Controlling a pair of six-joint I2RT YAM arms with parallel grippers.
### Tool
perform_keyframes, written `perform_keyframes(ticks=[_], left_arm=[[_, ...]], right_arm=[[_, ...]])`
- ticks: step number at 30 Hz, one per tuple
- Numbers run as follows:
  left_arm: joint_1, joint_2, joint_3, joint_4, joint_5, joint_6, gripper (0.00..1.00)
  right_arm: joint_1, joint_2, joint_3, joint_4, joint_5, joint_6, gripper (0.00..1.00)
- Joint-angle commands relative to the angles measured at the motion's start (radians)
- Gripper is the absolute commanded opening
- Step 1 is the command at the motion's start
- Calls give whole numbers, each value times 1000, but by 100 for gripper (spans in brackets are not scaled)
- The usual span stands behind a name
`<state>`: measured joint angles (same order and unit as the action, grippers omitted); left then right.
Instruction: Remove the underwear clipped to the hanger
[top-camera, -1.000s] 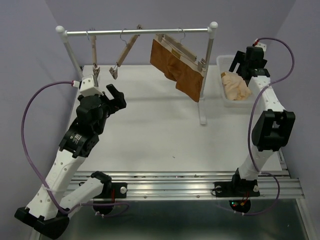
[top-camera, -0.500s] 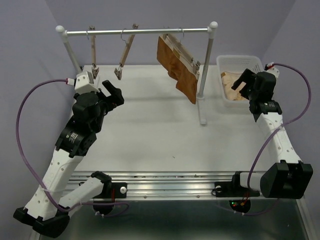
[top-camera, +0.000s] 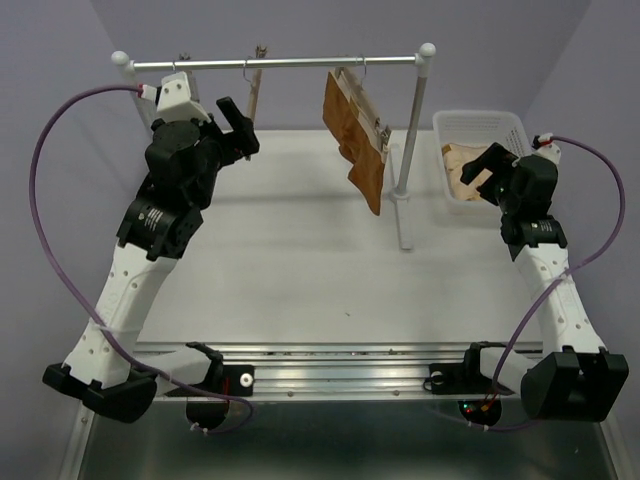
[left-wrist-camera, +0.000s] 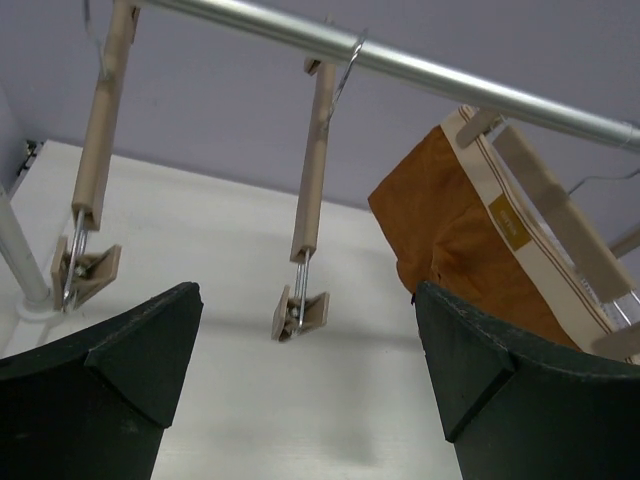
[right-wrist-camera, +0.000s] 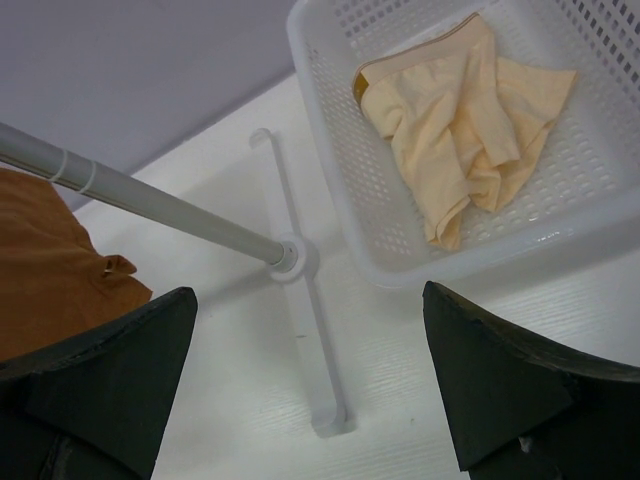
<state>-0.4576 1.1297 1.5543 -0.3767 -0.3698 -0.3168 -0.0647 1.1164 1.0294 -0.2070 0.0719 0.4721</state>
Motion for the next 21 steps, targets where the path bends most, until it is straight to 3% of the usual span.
perform_keyframes(ticks=[1,15,16,20,21], left_arm=[[0,116,119,48,11,99,99],[51,430,345,-36,-11,156,98],[51,439,349,-42,-20,156,95],[51,475,362,-62,-31,153,60],[51,476,363,-64,-29,153,55]], right_arm=[[-3,-26,-5,58,-40,10,100],[-3,-101,-9,40,-55,-16,100],[-3,-107,-8,38,-55,-20,100],[-3,-124,-6,32,-47,-26,100],[-3,-127,-8,32,-47,-27,100]])
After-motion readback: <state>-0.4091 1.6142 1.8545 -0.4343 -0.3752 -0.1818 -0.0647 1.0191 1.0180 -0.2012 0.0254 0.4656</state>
